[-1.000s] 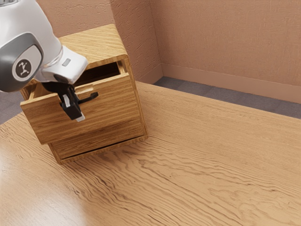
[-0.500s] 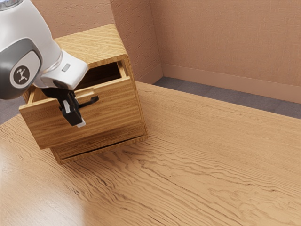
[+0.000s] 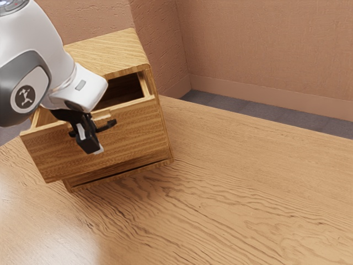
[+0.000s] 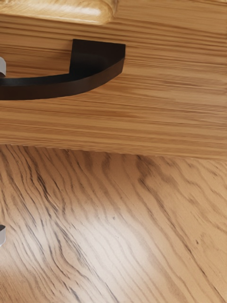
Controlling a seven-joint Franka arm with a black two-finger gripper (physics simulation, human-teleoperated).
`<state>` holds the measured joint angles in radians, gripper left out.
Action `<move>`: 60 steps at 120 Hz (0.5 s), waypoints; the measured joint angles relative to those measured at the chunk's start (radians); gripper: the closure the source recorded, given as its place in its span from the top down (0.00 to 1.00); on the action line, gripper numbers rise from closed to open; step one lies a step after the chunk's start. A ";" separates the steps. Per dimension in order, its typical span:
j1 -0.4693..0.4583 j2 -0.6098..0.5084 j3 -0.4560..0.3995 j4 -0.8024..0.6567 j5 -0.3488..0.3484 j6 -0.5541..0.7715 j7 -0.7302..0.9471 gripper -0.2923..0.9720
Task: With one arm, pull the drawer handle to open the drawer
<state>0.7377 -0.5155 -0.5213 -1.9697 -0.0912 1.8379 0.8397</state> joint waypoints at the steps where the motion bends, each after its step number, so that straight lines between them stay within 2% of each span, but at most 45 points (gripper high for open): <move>1: 0.000 -0.002 0.000 -0.002 -0.001 0.000 0.000 0.53; 60: 0.006 -0.083 -0.037 -0.047 -0.045 -0.022 -0.001 0.55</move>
<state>0.7437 -0.5985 -0.5579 -2.0169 -0.1365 1.8157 0.8391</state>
